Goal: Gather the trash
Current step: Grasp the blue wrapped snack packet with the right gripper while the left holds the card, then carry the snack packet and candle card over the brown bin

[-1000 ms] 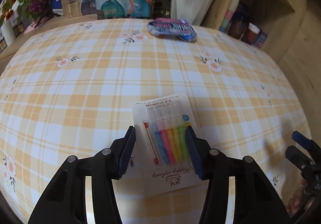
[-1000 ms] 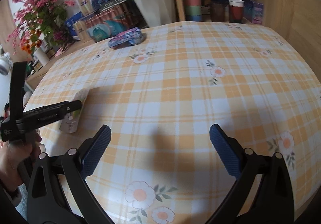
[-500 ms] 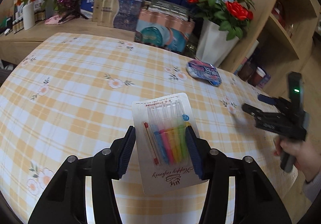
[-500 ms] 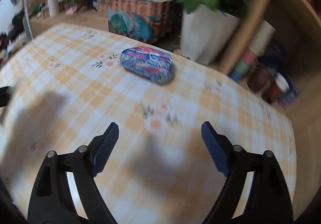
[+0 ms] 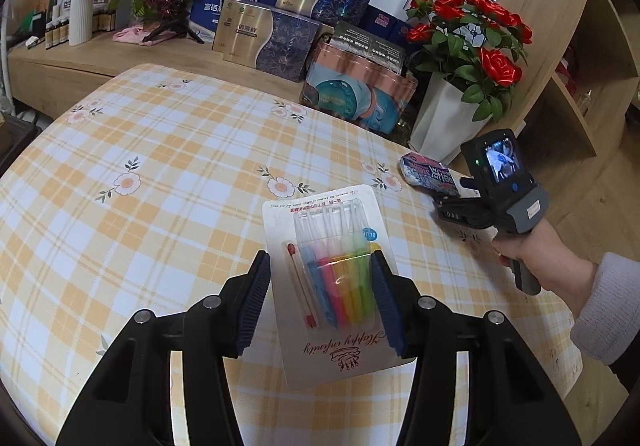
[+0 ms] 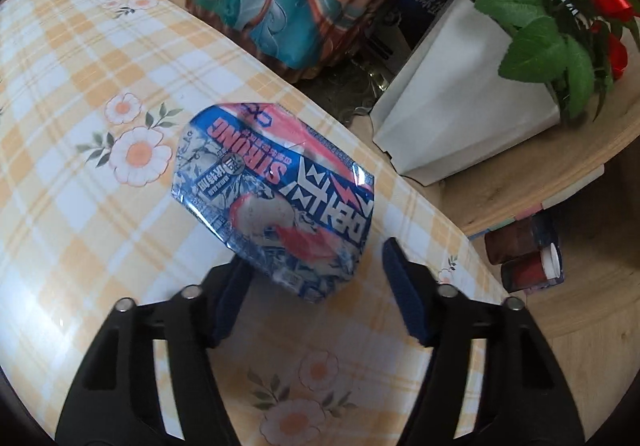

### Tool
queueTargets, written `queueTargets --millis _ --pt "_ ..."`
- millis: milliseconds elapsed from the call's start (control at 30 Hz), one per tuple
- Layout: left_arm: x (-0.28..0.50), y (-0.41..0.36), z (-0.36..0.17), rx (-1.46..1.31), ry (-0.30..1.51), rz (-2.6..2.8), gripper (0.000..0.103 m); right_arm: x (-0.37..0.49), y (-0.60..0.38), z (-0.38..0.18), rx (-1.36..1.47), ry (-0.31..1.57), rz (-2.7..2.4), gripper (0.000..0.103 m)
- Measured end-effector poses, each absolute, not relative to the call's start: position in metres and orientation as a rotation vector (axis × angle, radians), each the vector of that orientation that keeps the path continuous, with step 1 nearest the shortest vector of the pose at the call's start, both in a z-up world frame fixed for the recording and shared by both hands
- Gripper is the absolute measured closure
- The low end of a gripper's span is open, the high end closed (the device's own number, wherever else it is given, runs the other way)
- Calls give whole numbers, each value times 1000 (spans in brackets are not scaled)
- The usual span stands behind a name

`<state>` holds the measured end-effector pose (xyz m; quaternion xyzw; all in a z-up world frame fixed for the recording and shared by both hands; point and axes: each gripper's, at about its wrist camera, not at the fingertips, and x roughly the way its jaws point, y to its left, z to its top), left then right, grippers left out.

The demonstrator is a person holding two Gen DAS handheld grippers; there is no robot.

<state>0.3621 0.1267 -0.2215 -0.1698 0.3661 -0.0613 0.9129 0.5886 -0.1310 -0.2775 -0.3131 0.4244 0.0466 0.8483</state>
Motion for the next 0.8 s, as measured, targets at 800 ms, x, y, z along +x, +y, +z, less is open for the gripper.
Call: queueTargets --millis 800 --pt "258 98 -164 -366 692 -199 53 406 -179 -175 -302 769 353 80"
